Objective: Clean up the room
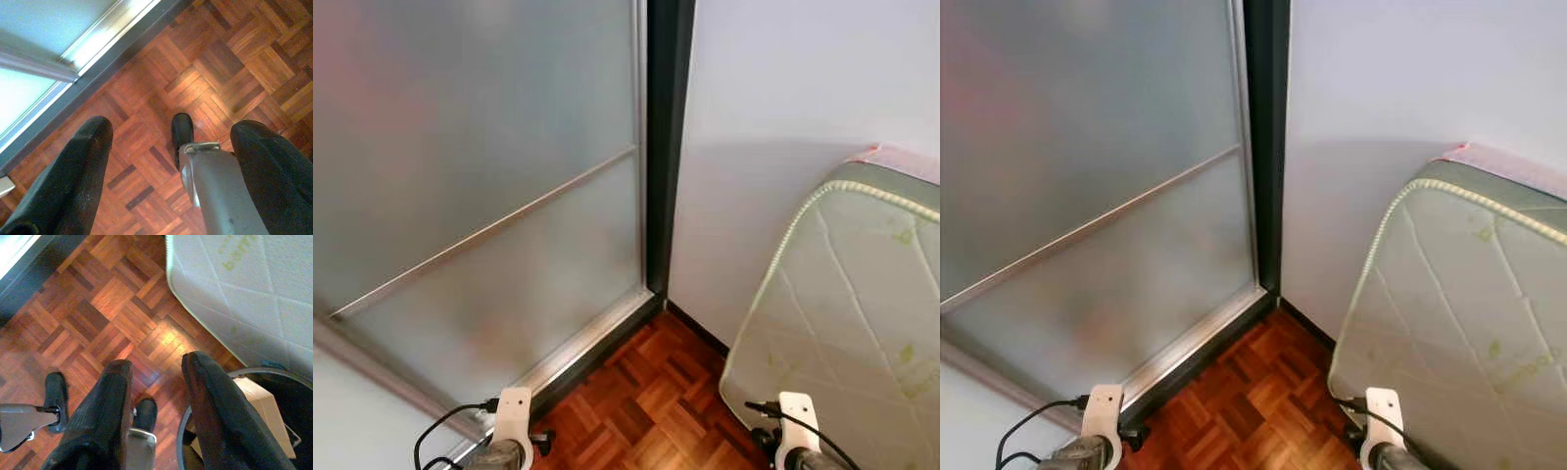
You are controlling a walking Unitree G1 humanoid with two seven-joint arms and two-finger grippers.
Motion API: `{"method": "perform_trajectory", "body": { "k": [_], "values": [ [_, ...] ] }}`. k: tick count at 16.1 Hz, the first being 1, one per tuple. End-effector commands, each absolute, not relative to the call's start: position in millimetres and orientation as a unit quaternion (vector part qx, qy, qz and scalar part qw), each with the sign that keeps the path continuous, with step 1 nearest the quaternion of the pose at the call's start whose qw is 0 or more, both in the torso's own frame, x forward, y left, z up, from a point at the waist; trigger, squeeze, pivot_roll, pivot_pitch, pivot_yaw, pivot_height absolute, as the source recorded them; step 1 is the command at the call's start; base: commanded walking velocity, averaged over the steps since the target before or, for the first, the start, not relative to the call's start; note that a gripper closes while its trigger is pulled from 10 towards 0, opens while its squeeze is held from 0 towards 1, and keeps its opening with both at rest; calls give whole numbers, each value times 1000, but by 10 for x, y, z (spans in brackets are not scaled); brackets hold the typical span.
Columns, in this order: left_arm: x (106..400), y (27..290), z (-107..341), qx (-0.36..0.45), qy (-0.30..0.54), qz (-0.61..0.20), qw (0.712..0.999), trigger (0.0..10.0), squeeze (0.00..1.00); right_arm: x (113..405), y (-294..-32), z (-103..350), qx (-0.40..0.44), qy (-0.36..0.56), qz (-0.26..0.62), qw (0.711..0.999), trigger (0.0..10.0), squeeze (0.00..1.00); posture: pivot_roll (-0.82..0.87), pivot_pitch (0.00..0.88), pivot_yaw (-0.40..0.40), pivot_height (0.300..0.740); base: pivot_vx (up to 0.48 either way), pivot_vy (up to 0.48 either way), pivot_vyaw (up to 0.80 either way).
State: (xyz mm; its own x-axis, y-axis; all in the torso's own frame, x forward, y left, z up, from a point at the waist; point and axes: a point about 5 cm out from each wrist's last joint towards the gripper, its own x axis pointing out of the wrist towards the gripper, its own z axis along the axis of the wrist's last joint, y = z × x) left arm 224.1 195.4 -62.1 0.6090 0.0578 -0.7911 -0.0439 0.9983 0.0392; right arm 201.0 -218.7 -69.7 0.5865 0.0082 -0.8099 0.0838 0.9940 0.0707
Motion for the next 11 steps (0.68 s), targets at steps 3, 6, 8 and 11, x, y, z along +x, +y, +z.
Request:
{"method": "perform_trajectory", "body": {
  "k": [3, 6, 8, 11],
  "values": [
    [2254, 1960, -612, 12, 440, 30, 897, 10000, 0, 1993, -2199, -704, 52, 456, -24, 888, 10000, 0, -28, 42, 13, 740, 0, 0, 0],
    [2258, 1961, -609, 11, 440, 31, 897, 10000, 0, 2000, -2198, -700, 53, 455, -23, 888, 10000, 0, -25, 47, 12, 740, -95, 0, 0],
    [2261, 1964, -608, 12, 440, 32, 897, 10000, 0, 2002, -2196, -699, 53, 455, -23, 888, 10000, 0, -24, 50, 13, 740, 0, 0, 0],
    [2263, 1966, -606, 12, 440, 32, 897, 10000, 0, 2004, -2193, -699, 54, 455, -23, 888, 10000, 0, -22, 54, 13, 740, 0, 0, 0]
  ]
}}
